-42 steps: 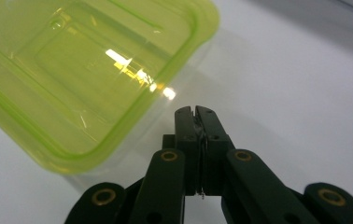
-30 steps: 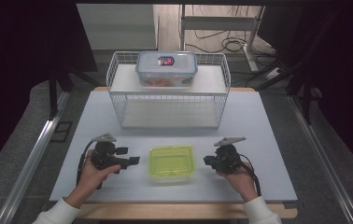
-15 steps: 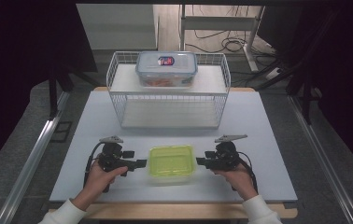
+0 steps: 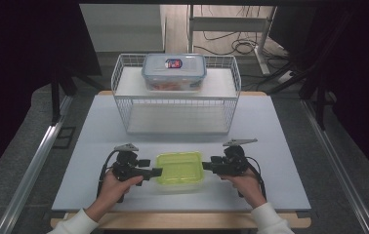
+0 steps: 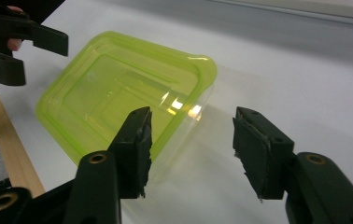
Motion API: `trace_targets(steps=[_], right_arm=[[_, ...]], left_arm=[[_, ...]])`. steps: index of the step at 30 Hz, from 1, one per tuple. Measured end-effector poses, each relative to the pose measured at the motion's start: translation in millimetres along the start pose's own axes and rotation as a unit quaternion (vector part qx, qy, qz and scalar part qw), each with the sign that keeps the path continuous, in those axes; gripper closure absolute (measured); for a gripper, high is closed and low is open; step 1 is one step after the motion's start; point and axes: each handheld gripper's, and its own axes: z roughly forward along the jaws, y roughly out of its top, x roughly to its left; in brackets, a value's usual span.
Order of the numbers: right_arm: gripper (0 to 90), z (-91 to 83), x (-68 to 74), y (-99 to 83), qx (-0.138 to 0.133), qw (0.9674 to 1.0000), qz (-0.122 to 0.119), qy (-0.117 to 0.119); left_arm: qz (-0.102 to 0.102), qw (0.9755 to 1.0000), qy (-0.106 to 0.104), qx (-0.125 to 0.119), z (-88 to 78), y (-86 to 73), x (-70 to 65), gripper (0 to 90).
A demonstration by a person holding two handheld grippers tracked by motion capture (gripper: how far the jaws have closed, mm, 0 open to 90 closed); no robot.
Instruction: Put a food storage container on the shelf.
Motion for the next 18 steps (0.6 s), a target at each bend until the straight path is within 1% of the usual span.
trace_targets(steps=[2, 5, 9, 10, 11, 14, 16, 18], right_arm=[[48.7, 4.7, 1.2, 0.8, 0.006, 1.0000, 0.002, 0.000], [49.7, 11.5, 1.4, 0.5, 0.016, 0.9999, 0.005, 0.000], [51.3, 18.6, 1.2, -0.3, 0.027, 0.9996, 0.008, 0.002], [51.9, 19.7, 1.1, -0.5, 0.028, 0.9996, 0.009, 0.003], [52.3, 20.9, 0.7, -0.6, 0.030, 0.9995, 0.012, 0.007], [53.7, 24.5, -0.2, -0.8, 0.031, 0.9993, 0.017, 0.012], [56.3, 26.4, -0.2, -1.0, 0.031, 0.9992, 0.020, 0.017], [59.2, 26.2, 0.5, -0.9, 0.033, 0.9990, 0.019, 0.023]], left_arm=[[-0.009, 1.0000, -0.001, 0.002, 3.4, 0.2, 2.2, 27.2], [-0.025, 0.9996, -0.009, 0.007, 7.9, -0.3, 6.8, 32.1], [-0.036, 0.9991, -0.017, 0.014, 11.3, -1.7, 9.7, 37.5], [-0.038, 0.9989, -0.020, 0.016, 11.7, -1.8, 10.6, 39.0], [-0.041, 0.9989, -0.020, 0.016, 12.5, -2.2, 11.2, 39.7], [-0.042, 0.9986, -0.022, 0.021, 14.1, -2.8, 12.5, 43.3], [-0.041, 0.9986, -0.022, 0.024, 14.7, -3.1, 12.5, 46.7], [-0.037, 0.9989, -0.017, 0.023, 15.2, -3.7, 12.0, 50.6]])
